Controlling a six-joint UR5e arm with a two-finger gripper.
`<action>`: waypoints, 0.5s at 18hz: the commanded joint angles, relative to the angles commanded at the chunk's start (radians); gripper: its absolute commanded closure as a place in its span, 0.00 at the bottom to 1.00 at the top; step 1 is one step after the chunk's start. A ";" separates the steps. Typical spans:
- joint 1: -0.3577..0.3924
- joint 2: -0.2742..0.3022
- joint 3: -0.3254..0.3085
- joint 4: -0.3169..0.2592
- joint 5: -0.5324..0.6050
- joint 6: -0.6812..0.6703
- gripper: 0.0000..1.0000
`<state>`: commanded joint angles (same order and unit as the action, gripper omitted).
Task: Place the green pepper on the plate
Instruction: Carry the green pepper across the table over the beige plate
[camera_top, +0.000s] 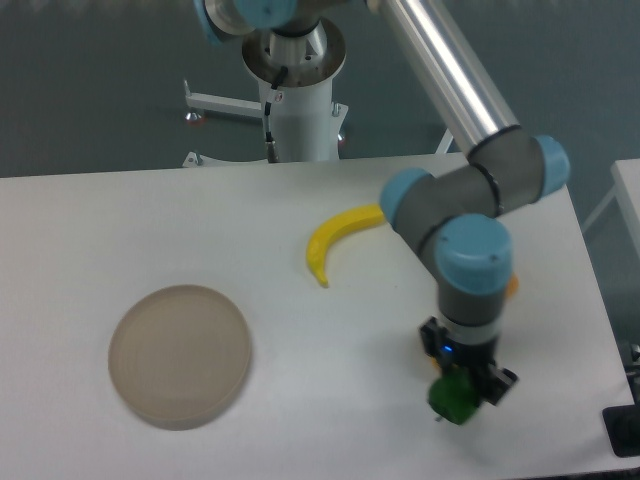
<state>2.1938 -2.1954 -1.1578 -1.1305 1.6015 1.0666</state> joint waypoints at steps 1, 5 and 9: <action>-0.015 0.023 -0.029 0.003 -0.006 -0.051 0.58; -0.094 0.092 -0.134 0.014 -0.009 -0.195 0.57; -0.180 0.106 -0.174 0.017 -0.020 -0.322 0.57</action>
<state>2.0143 -2.0893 -1.3314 -1.1137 1.5816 0.7442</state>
